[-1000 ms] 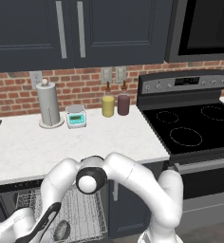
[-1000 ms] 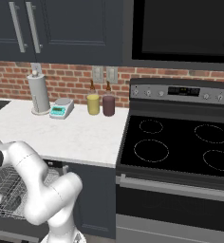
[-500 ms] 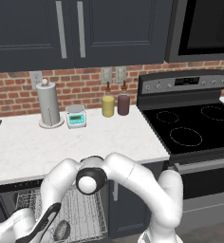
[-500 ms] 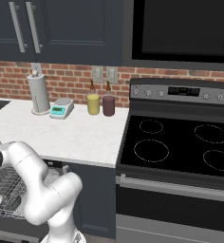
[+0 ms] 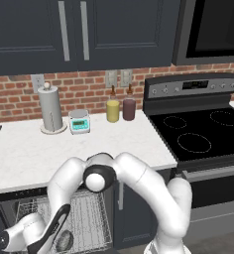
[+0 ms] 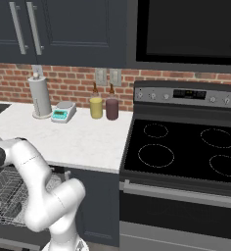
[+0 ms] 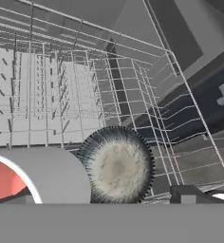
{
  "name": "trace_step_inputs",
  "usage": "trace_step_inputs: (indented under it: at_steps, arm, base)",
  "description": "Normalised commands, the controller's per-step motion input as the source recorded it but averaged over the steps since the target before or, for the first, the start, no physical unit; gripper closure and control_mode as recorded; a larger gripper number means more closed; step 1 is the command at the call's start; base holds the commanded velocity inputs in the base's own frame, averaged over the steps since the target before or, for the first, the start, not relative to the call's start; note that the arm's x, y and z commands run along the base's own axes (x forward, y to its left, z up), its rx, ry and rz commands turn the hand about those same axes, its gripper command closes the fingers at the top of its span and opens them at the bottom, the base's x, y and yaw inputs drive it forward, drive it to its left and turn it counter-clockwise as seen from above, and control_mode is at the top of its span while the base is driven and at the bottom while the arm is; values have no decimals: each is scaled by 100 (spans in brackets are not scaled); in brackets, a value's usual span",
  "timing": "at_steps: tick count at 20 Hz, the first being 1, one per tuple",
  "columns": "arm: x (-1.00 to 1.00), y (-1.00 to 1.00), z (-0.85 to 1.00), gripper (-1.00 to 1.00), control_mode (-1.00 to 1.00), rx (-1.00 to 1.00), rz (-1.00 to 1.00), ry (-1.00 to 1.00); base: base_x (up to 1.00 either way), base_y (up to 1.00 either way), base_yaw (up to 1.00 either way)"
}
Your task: Pick up the cup and bowl from the counter, place them in the dishwasher, and close the dishwasher door.
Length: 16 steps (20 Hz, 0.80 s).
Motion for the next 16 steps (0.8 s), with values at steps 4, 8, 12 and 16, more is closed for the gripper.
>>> trace_step_inputs:
  at_steps: [4, 8, 12, 16]
  arm:
    - [0, -11, 14, -100, -100, 35, 5, -4]
    - [3, -32, 3, -100, -100, 31, 0, 3]
    - [23, -23, 17, -100, -100, 20, 0, 20]
    - [32, -30, 0, -100, -100, 7, 0, 30]
  base:
    - [0, 0, 0]
    - [0, 0, 0]
    - [0, 0, 0]
    - [0, 0, 0]
